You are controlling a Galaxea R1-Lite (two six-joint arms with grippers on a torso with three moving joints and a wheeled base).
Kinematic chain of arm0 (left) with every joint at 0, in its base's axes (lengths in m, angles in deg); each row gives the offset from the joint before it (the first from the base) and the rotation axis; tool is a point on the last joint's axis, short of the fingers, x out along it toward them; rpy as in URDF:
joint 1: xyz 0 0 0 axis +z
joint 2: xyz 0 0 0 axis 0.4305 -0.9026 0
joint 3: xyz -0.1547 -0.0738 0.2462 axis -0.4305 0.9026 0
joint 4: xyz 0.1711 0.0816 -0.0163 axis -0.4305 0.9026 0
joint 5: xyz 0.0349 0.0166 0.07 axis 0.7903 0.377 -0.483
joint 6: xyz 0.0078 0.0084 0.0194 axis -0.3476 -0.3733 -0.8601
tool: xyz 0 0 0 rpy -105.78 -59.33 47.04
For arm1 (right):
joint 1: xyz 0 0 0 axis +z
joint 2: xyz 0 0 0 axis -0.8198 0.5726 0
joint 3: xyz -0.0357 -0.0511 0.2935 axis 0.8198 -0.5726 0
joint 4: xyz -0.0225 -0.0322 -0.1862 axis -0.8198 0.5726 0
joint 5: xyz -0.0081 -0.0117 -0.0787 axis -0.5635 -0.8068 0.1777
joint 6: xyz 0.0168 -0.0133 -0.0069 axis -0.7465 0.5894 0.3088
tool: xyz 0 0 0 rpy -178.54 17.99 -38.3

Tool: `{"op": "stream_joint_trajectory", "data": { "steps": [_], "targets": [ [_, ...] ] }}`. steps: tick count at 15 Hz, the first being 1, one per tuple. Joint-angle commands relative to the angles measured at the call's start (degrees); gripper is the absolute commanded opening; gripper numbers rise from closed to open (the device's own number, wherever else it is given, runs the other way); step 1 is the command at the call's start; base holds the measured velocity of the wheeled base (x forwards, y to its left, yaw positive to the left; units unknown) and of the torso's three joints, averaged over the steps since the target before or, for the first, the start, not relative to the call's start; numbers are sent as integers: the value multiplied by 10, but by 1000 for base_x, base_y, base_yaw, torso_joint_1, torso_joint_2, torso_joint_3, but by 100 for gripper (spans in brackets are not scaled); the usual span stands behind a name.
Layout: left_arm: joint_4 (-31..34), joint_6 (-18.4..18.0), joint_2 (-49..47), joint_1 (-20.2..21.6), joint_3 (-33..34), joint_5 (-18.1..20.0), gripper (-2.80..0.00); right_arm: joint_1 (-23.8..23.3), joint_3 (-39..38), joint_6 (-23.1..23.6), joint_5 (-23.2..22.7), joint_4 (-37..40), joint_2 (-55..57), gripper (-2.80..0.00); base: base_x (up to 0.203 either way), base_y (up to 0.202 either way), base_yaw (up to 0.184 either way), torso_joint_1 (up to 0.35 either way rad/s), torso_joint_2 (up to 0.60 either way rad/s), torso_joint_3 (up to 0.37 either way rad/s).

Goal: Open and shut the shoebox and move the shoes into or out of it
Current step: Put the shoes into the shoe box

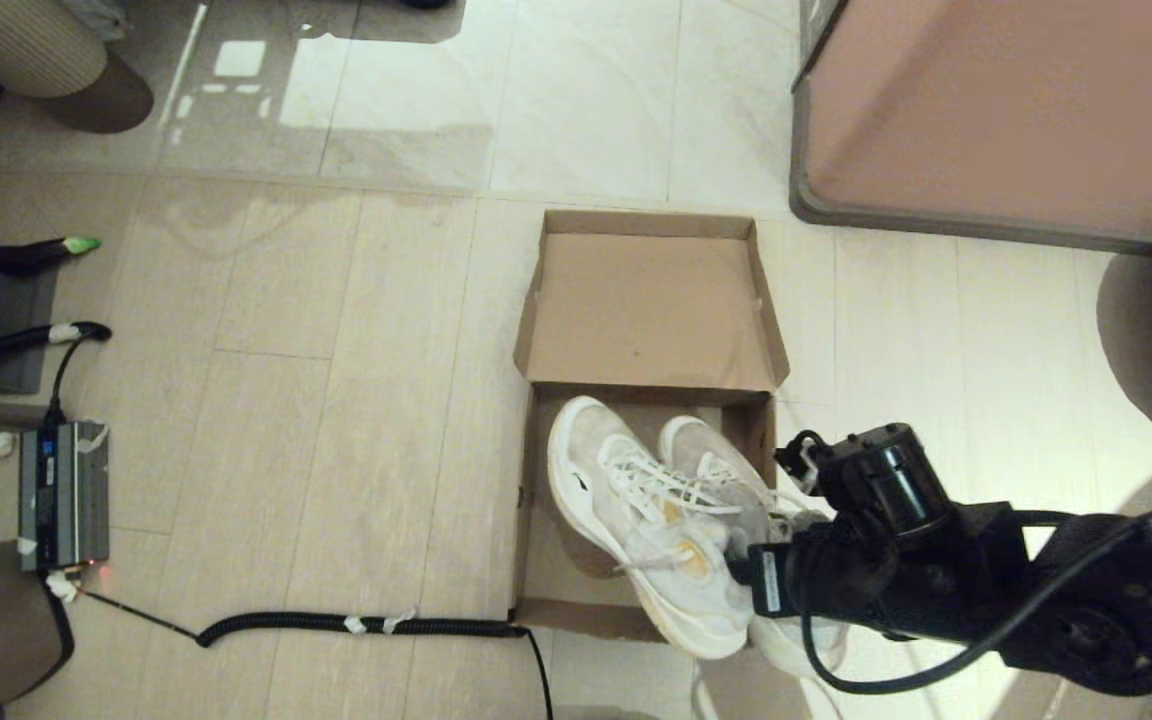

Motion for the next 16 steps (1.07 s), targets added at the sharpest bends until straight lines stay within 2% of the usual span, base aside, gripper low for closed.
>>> {"op": "stream_joint_trajectory", "data": {
  "steps": [1, 4, 9, 13, 16],
  "targets": [
    [0, 1, 0, 0, 0, 0, -280, 23, 8, -29, 30, -56, 89, -280, 0, 0, 0, 0, 0, 0],
    [-1, 1, 0, 0, 0, 0, -280, 42, 35, -61, 66, -80, 119, -280, 0, 0, 0, 0, 0, 0],
    [0, 1, 0, 0, 0, 0, -280, 48, 72, -67, 121, -132, 194, -280, 0, 0, 0, 0, 0, 0],
    [0, 0, -1, 0, 0, 0, -280, 45, 77, -66, 135, -183, 223, -280, 0, 0, 0, 0, 0, 0],
    [0, 0, 0, 0, 0, 0, -280, 43, 93, -67, 153, -188, 243, -280, 0, 0, 0, 0, 0, 0]
  ]
}}
